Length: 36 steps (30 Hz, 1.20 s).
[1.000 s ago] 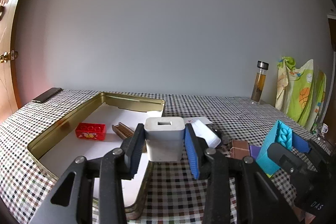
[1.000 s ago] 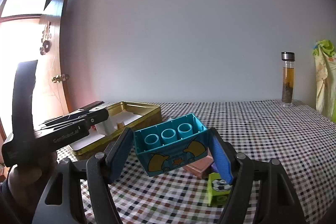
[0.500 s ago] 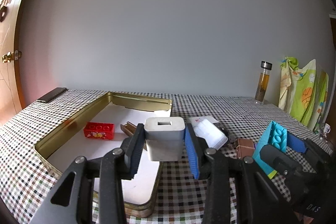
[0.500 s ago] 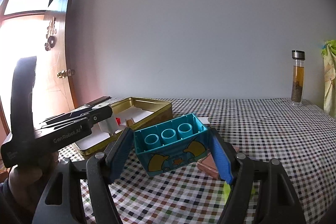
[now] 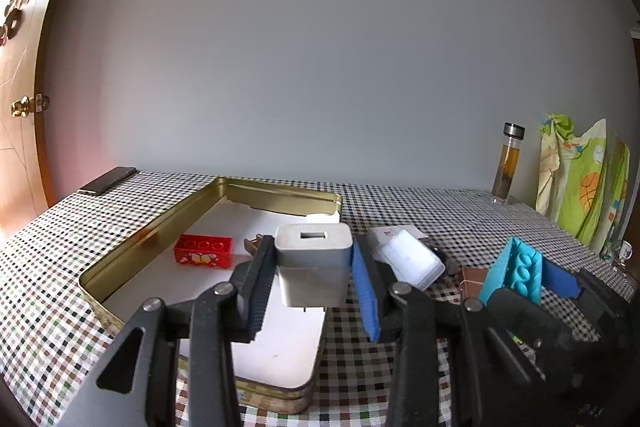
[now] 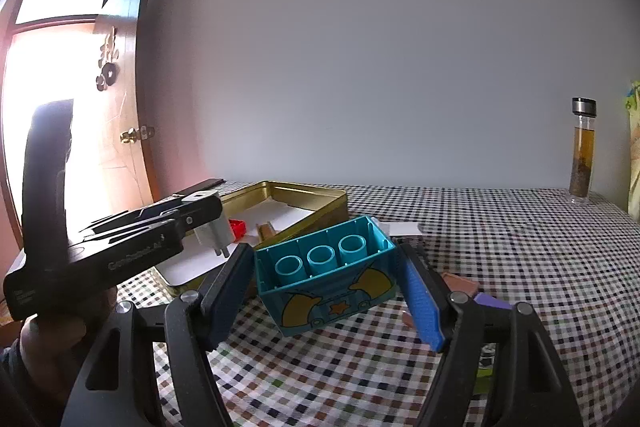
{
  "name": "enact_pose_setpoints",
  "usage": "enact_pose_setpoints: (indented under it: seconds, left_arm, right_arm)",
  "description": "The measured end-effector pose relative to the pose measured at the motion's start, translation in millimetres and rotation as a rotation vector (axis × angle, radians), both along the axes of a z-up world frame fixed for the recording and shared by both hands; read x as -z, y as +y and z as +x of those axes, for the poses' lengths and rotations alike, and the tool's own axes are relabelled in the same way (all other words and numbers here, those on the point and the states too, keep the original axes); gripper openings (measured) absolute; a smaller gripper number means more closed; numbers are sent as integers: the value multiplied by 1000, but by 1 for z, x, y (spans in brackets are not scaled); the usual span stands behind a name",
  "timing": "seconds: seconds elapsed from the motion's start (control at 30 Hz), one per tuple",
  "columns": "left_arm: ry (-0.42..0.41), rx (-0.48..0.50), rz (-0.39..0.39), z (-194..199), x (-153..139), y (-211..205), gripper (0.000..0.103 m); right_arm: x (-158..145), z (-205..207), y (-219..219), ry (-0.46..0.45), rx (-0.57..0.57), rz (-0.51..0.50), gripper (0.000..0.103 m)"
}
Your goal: Organize rigid objects
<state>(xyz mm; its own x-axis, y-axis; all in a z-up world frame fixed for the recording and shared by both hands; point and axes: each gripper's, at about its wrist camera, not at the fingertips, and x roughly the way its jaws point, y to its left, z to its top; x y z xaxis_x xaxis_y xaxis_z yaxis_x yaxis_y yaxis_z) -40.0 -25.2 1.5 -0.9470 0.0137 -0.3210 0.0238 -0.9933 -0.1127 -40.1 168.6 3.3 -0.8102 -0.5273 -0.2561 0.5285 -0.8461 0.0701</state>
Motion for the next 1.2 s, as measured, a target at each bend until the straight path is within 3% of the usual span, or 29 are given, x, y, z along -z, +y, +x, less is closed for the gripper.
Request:
enact_pose_setpoints:
  seconds: [1.2]
  left_arm:
    - [-10, -65, 6, 6, 1, -39, 37]
  right_arm:
    - [3, 8, -47, -28, -126, 68, 74]
